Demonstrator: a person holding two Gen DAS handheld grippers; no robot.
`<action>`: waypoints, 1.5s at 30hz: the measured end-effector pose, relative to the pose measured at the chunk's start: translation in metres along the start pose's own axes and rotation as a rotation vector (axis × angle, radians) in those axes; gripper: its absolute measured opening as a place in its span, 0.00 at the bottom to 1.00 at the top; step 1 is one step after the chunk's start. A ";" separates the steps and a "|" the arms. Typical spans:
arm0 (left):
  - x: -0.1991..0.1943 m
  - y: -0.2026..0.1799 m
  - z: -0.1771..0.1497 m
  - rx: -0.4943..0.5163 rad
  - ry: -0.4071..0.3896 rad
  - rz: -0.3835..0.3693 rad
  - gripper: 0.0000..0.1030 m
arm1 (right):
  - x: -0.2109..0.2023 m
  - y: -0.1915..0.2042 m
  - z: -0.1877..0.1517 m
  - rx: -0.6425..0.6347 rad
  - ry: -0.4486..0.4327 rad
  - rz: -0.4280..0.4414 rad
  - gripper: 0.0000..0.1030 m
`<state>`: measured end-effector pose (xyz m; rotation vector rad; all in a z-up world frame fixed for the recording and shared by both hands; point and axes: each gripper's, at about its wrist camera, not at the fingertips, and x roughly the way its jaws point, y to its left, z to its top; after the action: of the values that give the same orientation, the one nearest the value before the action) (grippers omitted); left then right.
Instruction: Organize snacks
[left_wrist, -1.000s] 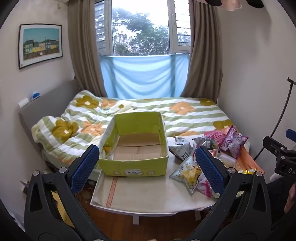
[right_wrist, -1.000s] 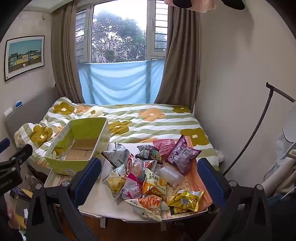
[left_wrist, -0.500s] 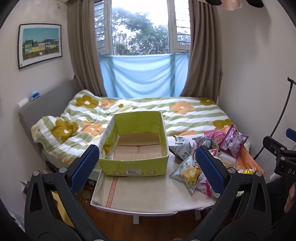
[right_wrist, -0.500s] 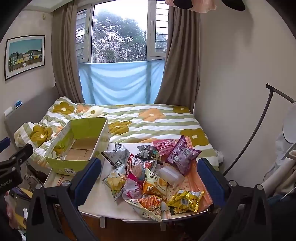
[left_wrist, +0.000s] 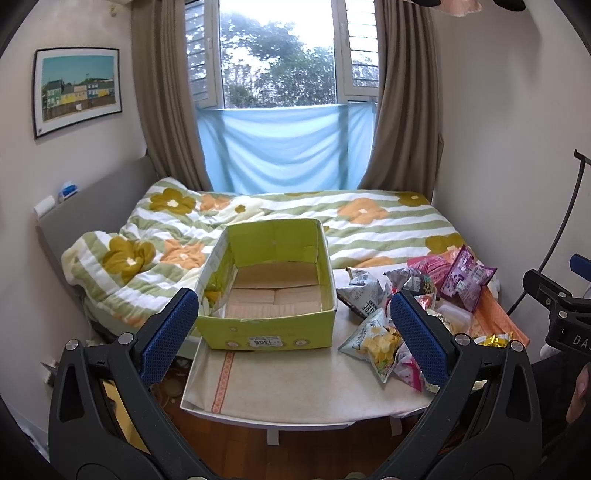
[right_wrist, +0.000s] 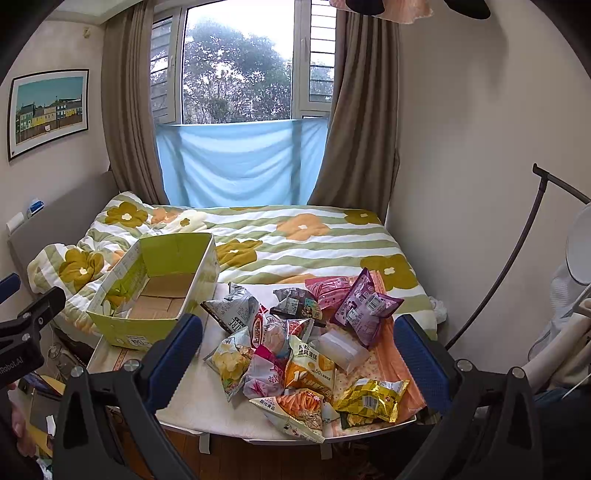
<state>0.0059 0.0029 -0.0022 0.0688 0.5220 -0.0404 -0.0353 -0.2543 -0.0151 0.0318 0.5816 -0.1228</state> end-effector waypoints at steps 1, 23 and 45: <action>0.001 -0.001 0.000 0.002 0.002 0.002 1.00 | 0.000 0.000 0.000 0.000 -0.001 0.000 1.00; 0.010 -0.001 0.001 -0.006 0.025 0.004 1.00 | 0.012 0.006 -0.001 -0.013 0.011 0.015 1.00; 0.017 0.002 0.002 -0.008 0.036 0.007 1.00 | 0.015 0.010 0.000 -0.020 0.016 0.021 1.00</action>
<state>0.0217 0.0045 -0.0084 0.0640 0.5576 -0.0303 -0.0222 -0.2459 -0.0235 0.0193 0.5978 -0.0960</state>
